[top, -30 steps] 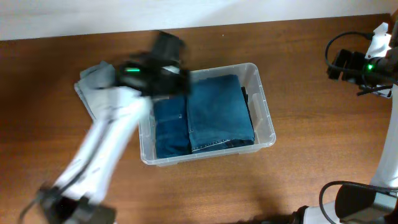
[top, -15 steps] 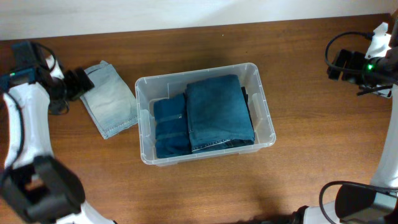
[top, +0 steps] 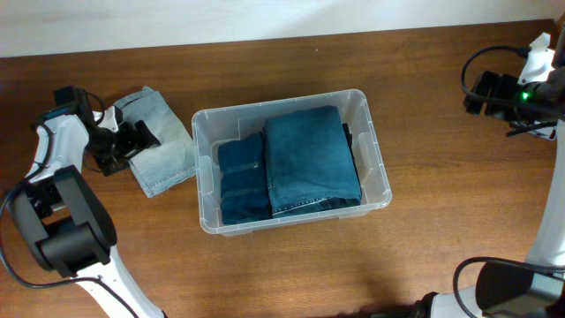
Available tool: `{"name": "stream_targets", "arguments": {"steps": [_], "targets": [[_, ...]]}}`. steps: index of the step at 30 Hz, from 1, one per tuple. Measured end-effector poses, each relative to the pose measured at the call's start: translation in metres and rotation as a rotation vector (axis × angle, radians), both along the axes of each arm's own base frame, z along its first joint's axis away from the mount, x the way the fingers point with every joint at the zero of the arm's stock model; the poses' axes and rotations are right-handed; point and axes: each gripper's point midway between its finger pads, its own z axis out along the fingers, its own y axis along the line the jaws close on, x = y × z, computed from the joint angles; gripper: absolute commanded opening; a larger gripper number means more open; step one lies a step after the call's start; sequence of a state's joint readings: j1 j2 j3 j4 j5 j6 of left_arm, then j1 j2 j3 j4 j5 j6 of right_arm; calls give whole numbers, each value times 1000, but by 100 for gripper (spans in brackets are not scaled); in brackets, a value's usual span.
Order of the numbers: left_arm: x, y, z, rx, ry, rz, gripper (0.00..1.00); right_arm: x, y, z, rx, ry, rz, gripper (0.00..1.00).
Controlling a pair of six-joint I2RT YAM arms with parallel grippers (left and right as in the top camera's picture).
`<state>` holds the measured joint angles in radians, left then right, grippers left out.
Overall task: Pack container
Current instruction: 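Grasp the light-blue folded jeans with the left gripper and lift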
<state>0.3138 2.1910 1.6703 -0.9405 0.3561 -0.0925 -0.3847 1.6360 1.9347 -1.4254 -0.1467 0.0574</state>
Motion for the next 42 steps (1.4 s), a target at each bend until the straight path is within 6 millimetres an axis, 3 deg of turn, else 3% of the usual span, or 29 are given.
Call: {"name": "stream_targets", "arguments": {"steps": [13,15,17,19,22,23,28,31,38,40,42], "targets": [[4,5,-11,20,3,9,98,-3,1,-1,4,11,1,99],[9,2,-11,-9,-14,8,91,-3,1,-1,5,13,1,99],[12,-1,-11,-38,-24,1,77,-3,1,-2,5,14,0,99],[15,-6,-12,-93,-40,-4,60,-3,1,-2,6,15,0,99],[16,-9,-14,-132,-51,-13,27,-4,2,-2,7,18,1,99],[16,-12,-16,-149,-52,-16,22,-5,2,-2,8,21,0,98],[17,-17,-15,-195,-65,-24,13,-7,3,-3,12,29,0,99],[18,-17,-15,-198,-67,-26,1,-7,3,-3,12,31,0,99],[18,-20,-12,-209,-83,-49,0,-7,3,-3,12,31,0,98],[17,-21,-3,-203,-102,-61,1,-7,3,-3,13,31,0,99],[16,-23,20,-194,-139,-74,1,-7,3,-3,13,31,0,99]]}}
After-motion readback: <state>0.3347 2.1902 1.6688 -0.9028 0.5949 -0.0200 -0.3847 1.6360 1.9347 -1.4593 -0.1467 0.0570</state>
